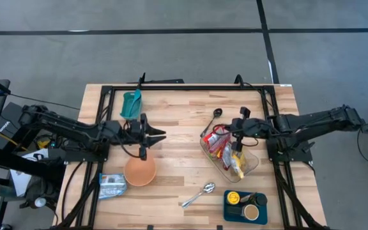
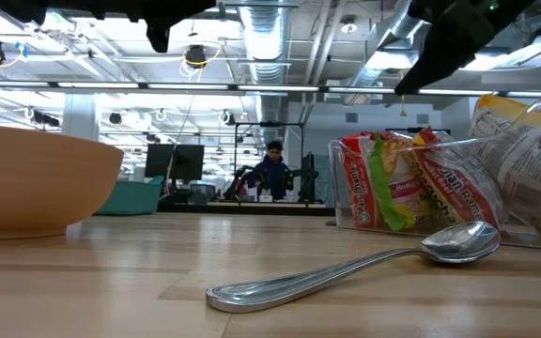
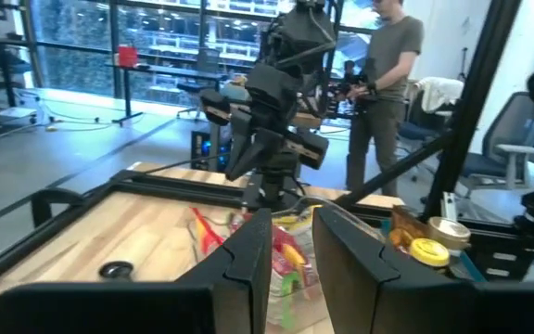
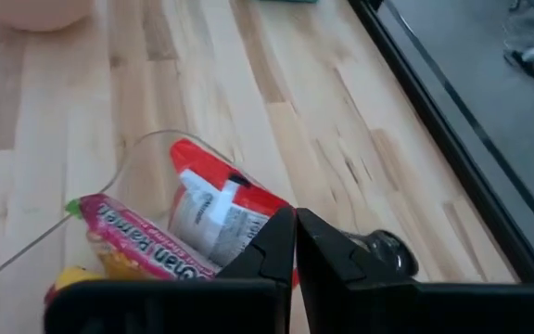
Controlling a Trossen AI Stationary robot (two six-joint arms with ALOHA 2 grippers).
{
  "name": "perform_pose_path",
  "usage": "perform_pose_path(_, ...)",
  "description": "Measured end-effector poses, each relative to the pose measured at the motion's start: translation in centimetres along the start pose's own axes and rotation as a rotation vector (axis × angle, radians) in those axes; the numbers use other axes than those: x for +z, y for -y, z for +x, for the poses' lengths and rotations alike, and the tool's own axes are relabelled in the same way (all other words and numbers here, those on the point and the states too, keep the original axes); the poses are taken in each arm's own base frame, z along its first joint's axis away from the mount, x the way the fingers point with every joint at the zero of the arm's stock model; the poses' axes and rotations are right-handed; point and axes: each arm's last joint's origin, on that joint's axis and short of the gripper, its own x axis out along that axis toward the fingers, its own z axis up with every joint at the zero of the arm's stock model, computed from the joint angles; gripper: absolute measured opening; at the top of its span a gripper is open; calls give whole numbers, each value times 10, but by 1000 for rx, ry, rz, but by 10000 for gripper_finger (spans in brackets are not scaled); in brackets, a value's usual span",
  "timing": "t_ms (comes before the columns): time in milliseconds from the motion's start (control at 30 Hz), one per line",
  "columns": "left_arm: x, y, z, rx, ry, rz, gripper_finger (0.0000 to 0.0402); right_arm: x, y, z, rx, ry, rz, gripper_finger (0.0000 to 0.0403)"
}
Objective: Pick & Place Food Item
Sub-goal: Put the black spoon into the green bin
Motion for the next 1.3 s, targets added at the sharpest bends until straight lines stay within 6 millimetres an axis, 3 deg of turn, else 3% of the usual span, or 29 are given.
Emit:
perform_pose_path(267, 0, -5, 1, 23, 2, 1, 76, 0, 20, 8, -31, -39, 94, 8)
perform_pose_path(600, 0, -5, 1, 22, 1, 1, 76, 15, 63, 2, -28, -77, 248, 2)
perform_pose_path(967, 0, -5, 1, 22, 1, 3, 76, 1, 107, 3, -48, -155, 426, 1)
perform_pose_path(1200, 0, -5, 1, 23, 0, 131, 76, -6, 123, 3, -22, -168, 505, 0)
perform_pose_path(1300, 1, -7, 2, 34, 0, 187, 76, -9, 128, 11, -30, -207, 525, 0)
